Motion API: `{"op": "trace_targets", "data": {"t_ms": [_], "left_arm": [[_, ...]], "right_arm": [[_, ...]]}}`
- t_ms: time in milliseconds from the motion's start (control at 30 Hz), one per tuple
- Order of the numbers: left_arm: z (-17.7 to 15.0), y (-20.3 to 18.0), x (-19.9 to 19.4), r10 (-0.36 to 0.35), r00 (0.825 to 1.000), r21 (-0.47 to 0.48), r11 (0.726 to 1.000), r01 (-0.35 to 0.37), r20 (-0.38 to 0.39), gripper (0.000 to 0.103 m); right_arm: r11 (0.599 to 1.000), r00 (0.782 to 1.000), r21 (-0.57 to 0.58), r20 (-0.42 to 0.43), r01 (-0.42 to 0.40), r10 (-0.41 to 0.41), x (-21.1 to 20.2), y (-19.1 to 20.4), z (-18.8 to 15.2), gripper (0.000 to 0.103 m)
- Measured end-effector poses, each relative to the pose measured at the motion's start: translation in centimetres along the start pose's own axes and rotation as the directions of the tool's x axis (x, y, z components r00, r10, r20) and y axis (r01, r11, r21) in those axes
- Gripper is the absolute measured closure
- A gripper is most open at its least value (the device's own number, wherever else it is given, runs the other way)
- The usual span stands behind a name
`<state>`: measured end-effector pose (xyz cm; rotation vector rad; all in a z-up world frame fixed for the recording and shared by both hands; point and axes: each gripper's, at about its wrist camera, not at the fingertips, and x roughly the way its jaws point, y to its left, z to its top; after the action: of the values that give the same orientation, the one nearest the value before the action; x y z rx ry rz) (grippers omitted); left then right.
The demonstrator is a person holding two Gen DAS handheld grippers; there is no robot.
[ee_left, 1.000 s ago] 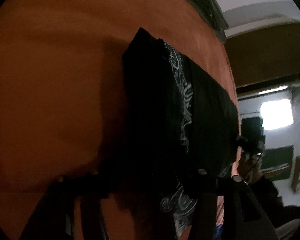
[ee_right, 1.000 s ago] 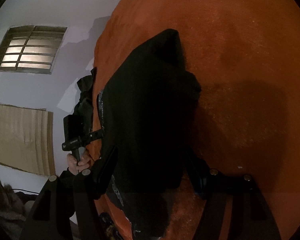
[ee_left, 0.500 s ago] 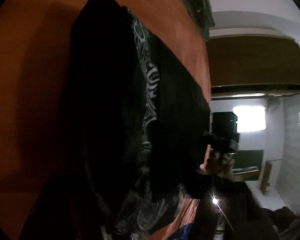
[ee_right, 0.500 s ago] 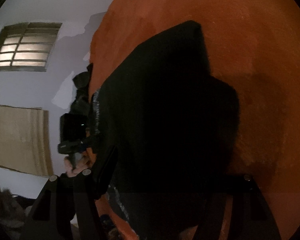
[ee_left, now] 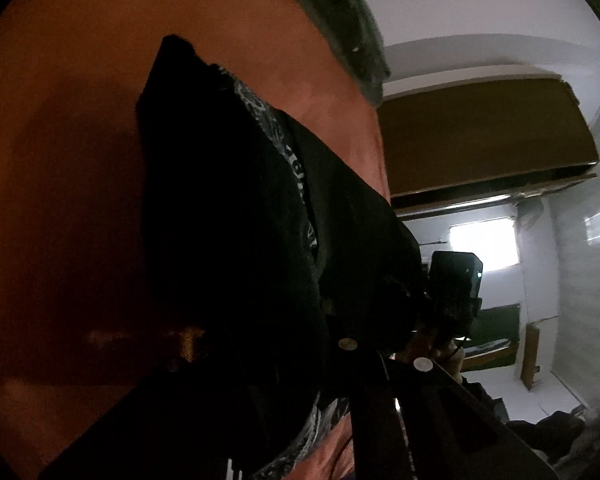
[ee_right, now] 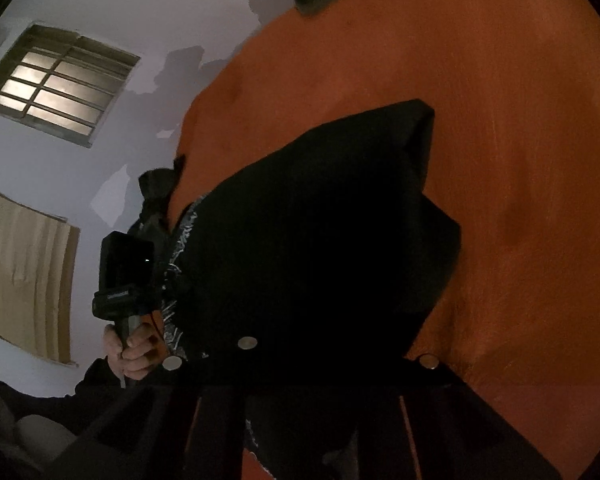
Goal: Fold clothes
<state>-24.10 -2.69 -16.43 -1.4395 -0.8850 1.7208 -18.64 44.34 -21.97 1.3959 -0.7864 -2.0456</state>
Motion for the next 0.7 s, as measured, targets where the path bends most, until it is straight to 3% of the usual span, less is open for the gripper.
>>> {"op": "trace_targets", "data": {"t_ms": [267,500,700], "left_arm": [[7.0,-8.4,-2.9,-0.020,0.999,0.091,0.996,0.016,0.046,0.094],[12.8,-20.6,-8.1,-0.058,0.992,0.188,0.981,0.036,0.114,0.094],[16.1,-27.1,-12.3,-0.061,0.985,0.215,0.976,0.026,0.161,0.094]], "right_arm": [[0.999,0.995,-0.048,0.104,0.010,-0.005,-5.3,5.2,6.2,0.094],[0.995,0.976,-0.103,0.217,0.011,0.012,-14.2,13.1,12.5,0.094],[0.989,0.953,-0.147,0.297,-0.013,0.056,-21.2,20.3,18.1,0.094]]}}
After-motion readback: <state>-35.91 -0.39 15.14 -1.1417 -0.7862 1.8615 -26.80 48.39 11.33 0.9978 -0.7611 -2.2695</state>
